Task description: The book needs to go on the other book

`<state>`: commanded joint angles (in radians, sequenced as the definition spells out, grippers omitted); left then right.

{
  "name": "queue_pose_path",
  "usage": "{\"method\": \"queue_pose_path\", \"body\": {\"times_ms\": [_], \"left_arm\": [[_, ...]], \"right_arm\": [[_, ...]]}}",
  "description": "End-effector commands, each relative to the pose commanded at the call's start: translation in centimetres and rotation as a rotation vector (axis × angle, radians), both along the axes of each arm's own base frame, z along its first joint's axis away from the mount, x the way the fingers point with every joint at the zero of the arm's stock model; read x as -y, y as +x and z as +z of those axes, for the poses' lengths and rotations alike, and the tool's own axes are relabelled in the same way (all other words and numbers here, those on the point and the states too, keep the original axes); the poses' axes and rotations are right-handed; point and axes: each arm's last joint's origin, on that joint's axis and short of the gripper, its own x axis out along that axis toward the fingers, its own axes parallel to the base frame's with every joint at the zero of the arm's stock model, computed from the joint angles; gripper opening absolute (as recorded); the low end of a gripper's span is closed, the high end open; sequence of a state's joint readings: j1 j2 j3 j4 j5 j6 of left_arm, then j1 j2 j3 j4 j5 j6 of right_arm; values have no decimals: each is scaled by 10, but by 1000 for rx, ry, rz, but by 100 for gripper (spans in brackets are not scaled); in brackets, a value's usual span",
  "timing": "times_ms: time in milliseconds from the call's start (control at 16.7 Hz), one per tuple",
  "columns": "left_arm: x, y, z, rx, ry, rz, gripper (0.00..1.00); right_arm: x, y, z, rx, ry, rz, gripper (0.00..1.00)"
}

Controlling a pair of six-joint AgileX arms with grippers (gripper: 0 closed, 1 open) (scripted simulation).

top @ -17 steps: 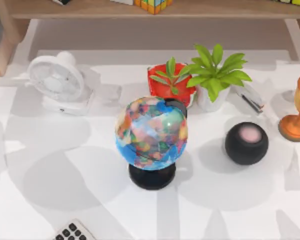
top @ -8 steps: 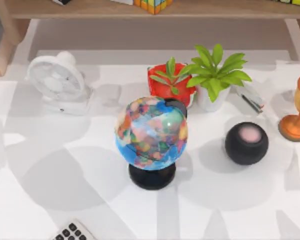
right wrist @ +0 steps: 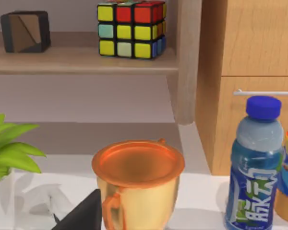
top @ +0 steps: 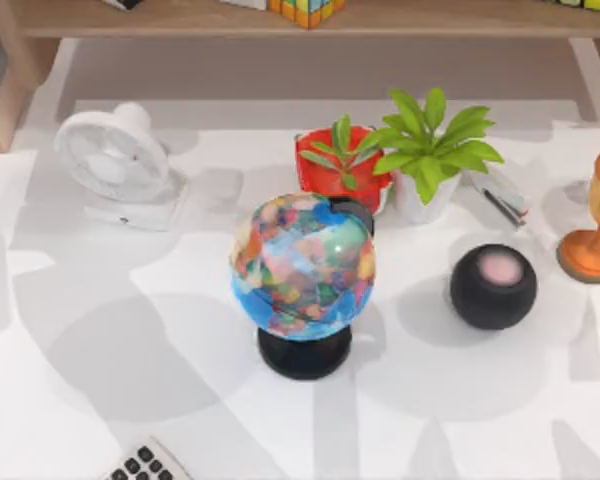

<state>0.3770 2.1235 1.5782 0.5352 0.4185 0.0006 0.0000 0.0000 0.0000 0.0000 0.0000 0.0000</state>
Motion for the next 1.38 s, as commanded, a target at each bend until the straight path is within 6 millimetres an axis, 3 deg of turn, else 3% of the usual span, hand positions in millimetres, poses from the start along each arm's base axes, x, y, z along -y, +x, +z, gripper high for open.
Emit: {"method": "queue_pose_path", "body": {"times_ms": [780, 1380], "left_arm": [[0, 0, 0, 0, 0, 0, 2], [-1, -1, 2, 2, 2, 3, 0]], "right_arm": [[0, 0, 0, 0, 0, 0, 100], [0, 0, 0, 0, 0, 0, 100]]}}
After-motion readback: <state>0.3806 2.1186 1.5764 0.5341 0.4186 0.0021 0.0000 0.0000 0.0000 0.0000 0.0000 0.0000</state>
